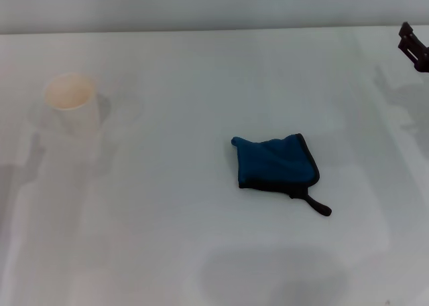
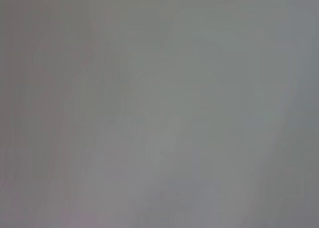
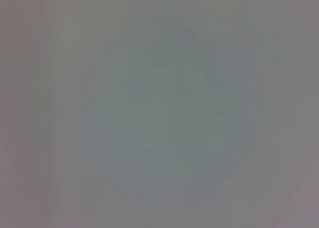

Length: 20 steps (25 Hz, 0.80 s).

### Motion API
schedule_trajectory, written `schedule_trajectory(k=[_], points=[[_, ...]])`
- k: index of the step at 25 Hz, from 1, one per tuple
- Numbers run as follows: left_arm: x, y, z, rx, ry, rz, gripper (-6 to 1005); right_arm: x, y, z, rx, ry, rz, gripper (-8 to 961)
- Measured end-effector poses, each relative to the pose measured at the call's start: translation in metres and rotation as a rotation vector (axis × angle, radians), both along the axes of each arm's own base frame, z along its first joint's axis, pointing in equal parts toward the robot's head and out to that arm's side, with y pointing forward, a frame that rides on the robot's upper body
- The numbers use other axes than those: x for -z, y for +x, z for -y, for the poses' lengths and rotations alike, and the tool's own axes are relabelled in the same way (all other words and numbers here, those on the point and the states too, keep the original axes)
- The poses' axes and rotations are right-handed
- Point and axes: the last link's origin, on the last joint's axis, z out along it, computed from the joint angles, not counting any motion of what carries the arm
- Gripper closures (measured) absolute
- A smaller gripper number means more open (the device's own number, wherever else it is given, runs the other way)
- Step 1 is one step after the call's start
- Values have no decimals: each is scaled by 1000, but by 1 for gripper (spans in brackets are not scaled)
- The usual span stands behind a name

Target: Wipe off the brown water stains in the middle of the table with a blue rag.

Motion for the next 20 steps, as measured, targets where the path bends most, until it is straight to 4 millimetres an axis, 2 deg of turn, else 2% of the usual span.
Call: schedule_trajectory(k=[9,20], points=[[9,-3,3,-27,-44,4,120,-6,11,17,-1,24,0,112],[21,3,6,-11,-98,-8,119,-1,23,31,36,8,1,113]])
